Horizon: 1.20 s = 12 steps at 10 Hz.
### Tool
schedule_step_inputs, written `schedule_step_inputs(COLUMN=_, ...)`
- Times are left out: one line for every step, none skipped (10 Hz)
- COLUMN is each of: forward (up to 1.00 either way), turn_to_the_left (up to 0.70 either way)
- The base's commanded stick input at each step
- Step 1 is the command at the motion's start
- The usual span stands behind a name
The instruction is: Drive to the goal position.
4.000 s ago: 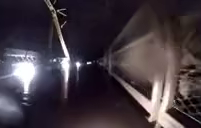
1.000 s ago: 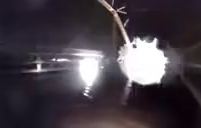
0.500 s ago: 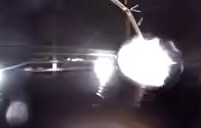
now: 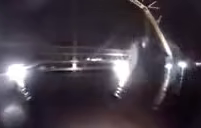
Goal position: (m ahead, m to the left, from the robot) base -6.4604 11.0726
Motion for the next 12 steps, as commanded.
schedule_step_inputs(forward=0.00, turn_to_the_left=1.00)
schedule_step_inputs(forward=0.00, turn_to_the_left=1.00)
schedule_step_inputs(forward=0.00, turn_to_the_left=1.00)
schedule_step_inputs(forward=0.00, turn_to_the_left=1.00)
schedule_step_inputs(forward=0.00, turn_to_the_left=1.00)
schedule_step_inputs(forward=0.00, turn_to_the_left=1.00)
schedule_step_inputs(forward=0.03, turn_to_the_left=0.58)
schedule_step_inputs(forward=0.07, turn_to_the_left=0.13)
schedule_step_inputs(forward=0.07, turn_to_the_left=0.15)
schedule_step_inputs(forward=0.06, turn_to_the_left=0.15)
schedule_step_inputs(forward=0.00, turn_to_the_left=1.00)
schedule_step_inputs(forward=0.00, turn_to_the_left=1.00)
